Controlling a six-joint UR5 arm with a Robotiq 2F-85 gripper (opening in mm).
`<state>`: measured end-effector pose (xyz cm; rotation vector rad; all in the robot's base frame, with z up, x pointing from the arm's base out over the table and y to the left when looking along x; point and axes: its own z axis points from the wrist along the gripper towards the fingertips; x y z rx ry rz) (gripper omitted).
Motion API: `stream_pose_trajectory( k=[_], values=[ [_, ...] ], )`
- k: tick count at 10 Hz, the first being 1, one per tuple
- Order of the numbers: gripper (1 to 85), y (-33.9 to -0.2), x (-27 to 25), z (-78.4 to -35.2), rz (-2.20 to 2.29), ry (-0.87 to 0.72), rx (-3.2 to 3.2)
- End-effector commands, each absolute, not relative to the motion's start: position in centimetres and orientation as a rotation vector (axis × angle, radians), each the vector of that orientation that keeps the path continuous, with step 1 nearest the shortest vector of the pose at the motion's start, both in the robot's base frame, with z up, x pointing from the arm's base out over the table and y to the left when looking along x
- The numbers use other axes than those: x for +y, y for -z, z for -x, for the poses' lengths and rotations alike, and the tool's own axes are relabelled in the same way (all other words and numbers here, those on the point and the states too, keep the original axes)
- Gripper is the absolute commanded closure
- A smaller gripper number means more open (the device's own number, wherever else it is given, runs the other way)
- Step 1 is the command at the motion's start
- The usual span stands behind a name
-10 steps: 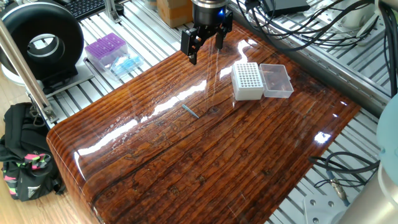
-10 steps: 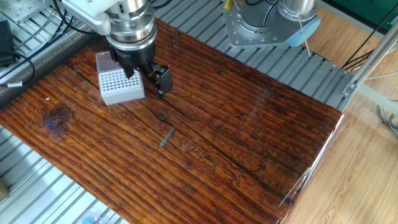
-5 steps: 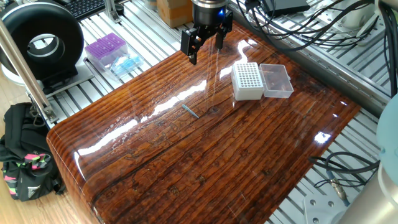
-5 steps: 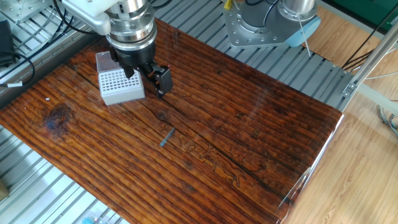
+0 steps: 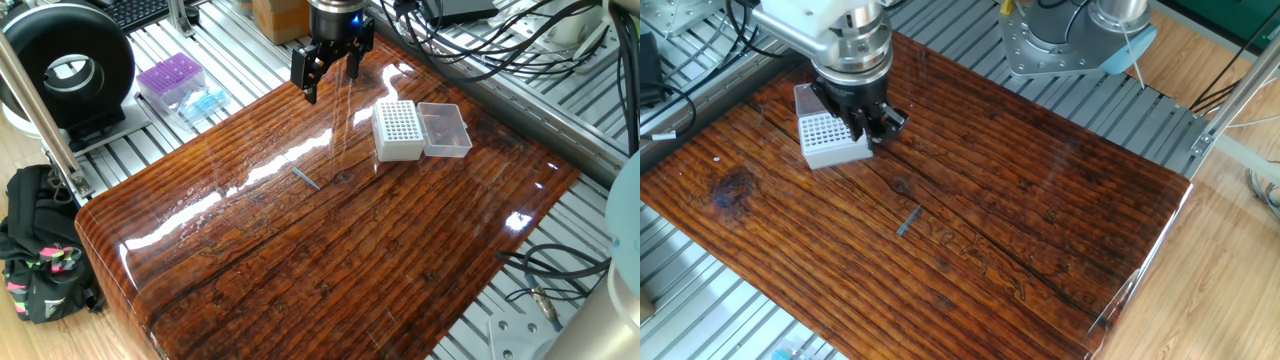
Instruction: Insert a medium pipette tip into the holder for medium pipette tips
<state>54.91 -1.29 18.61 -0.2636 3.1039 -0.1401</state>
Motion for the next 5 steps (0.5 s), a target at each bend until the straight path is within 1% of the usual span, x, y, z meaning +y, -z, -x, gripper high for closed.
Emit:
stream_pose_trajectory(
  k=[1,3,5],
  values=[
    [84.7,-18.7,-1.5,-55.1,0.302,0.159,3.093],
    [84.7,-18.7,-1.5,-55.3,0.323,0.151,3.084],
    [84.7,-18.6,-0.3,-55.3,0.314,0.082,3.084]
  ],
)
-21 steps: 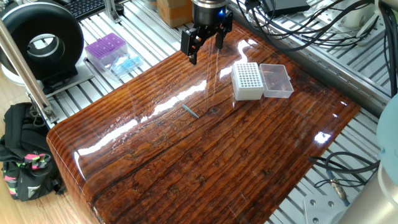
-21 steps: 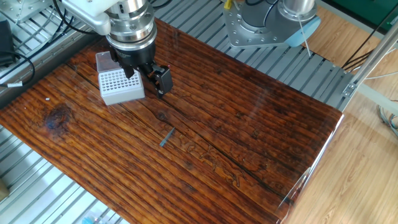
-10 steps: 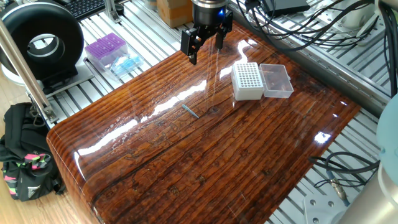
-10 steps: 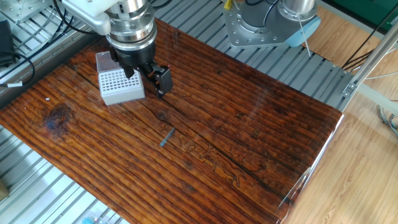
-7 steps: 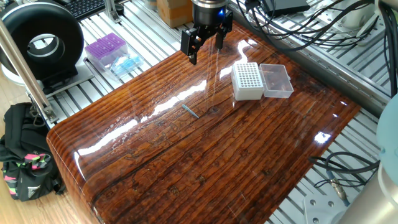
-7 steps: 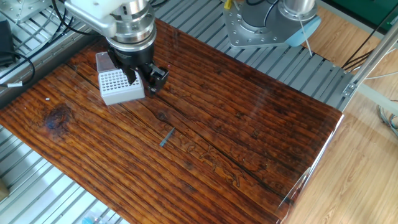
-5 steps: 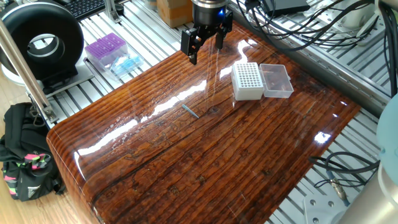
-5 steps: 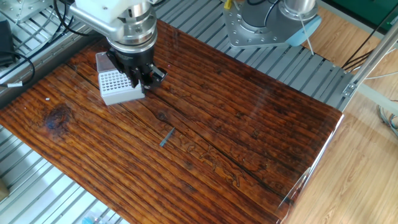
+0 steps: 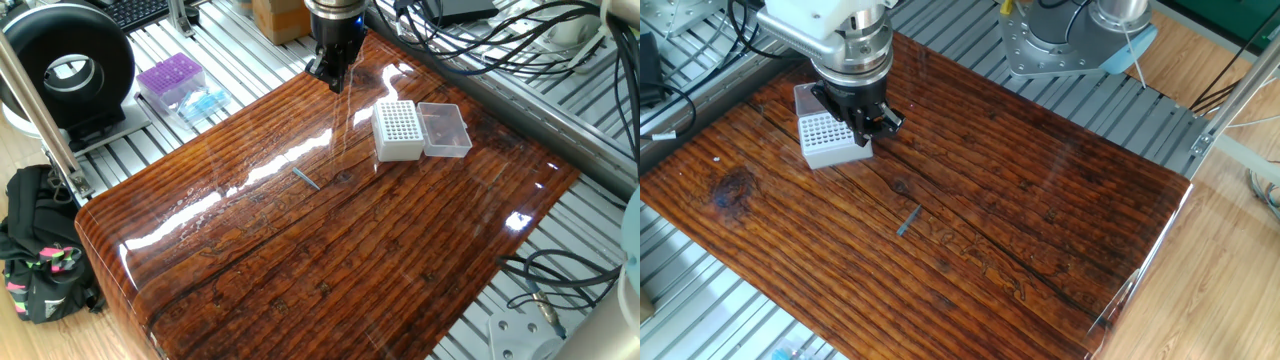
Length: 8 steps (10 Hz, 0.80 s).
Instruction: Insert a medium pipette tip into the holder for medium pipette tips
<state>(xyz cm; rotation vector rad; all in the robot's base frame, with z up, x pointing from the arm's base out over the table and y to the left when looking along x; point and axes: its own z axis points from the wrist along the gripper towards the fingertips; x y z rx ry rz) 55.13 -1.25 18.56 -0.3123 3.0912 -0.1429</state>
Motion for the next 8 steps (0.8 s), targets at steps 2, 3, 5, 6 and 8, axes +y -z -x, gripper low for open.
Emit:
stream_pose_trajectory(
  k=[2,3,5,6,8],
  values=[
    [84.7,-18.65,-0.78,-55.15,0.313,0.107,3.09],
    [84.7,-18.67,-0.77,-55.11,0.308,0.107,3.092],
    [84.7,-18.68,-0.73,-55.11,0.306,0.104,3.092],
    [84.7,-18.67,-0.77,-55.03,0.308,0.107,3.095],
    [84.7,-18.68,-0.75,-54.96,0.261,0.105,3.101]
  ],
)
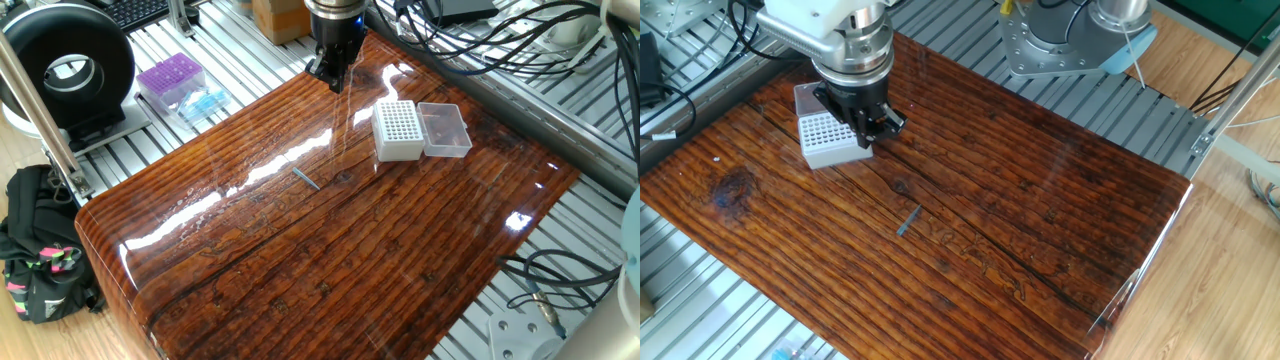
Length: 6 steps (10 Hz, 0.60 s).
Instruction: Insert a medium pipette tip into the holder for medium pipette tips
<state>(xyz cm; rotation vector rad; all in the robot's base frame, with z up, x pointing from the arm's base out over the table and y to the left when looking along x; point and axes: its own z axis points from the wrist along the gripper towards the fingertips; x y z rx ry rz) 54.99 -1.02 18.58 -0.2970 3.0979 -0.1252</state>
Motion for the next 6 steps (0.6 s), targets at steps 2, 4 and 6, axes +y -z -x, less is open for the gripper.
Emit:
stream_pose_trajectory(
  k=[2,4,6],
  values=[
    [84.7,-18.8,-1.7,-55.0,0.248,0.16,3.099],
    [84.7,-18.8,-2.2,-54.7,0.257,0.193,3.111],
    [84.7,-18.8,-1.2,-55.6,0.193,0.134,3.081]
  ],
)
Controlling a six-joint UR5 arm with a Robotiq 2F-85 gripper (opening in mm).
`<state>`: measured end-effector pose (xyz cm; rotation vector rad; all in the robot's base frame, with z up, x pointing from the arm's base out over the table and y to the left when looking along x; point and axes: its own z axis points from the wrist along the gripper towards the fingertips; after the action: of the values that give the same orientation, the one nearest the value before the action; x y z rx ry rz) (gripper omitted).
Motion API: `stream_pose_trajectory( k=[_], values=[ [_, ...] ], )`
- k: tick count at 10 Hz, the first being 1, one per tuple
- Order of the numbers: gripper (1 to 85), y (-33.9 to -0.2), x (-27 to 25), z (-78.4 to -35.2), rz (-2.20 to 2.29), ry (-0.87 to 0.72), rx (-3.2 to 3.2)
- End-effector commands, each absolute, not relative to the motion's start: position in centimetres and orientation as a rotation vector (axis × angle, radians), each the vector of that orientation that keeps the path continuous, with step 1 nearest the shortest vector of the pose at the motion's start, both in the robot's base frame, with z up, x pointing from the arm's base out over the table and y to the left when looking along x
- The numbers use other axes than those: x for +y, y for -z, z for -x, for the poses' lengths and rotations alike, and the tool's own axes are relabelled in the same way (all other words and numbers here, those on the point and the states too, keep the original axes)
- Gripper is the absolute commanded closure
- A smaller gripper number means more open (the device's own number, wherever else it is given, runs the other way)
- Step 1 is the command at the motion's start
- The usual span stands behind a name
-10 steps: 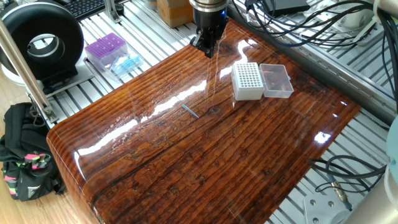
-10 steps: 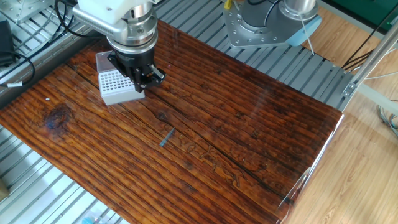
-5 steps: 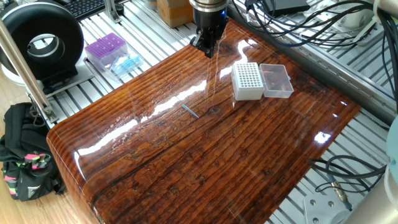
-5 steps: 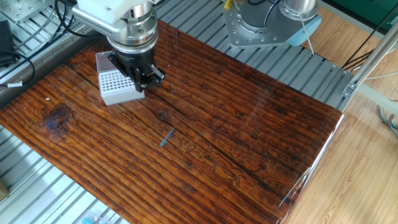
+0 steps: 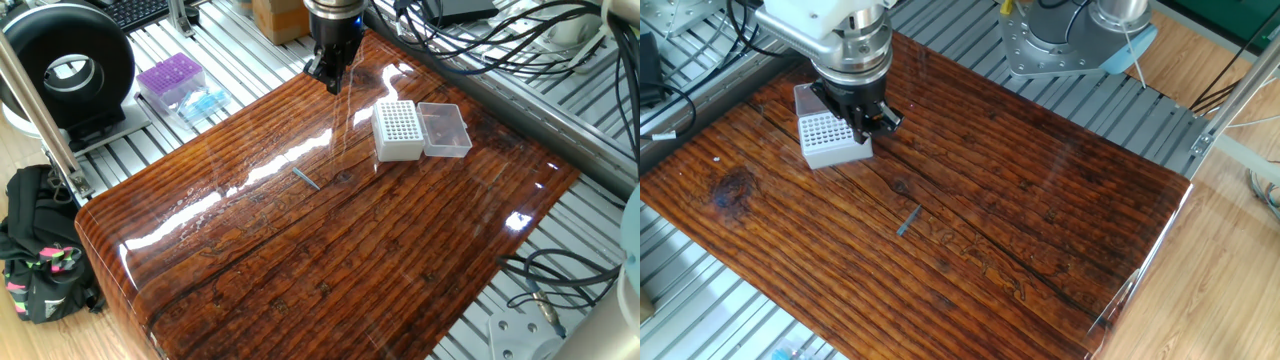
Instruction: Insert a medium pipette tip into the holder for medium pipette tips
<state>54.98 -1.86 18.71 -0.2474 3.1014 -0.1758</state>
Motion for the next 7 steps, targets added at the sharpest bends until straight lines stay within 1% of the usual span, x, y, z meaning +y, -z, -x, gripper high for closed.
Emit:
stream_pose_trajectory(
  k=[1,5,7],
  values=[
    [84.7,-18.9,-1.4,-56.2,0.174,0.142,3.058],
    [84.7,-18.4,0.7,-57.4,0.191,0.027,3.009],
    [84.7,-17.9,1.1,-57.9,0.191,0.053,2.971]
  ],
)
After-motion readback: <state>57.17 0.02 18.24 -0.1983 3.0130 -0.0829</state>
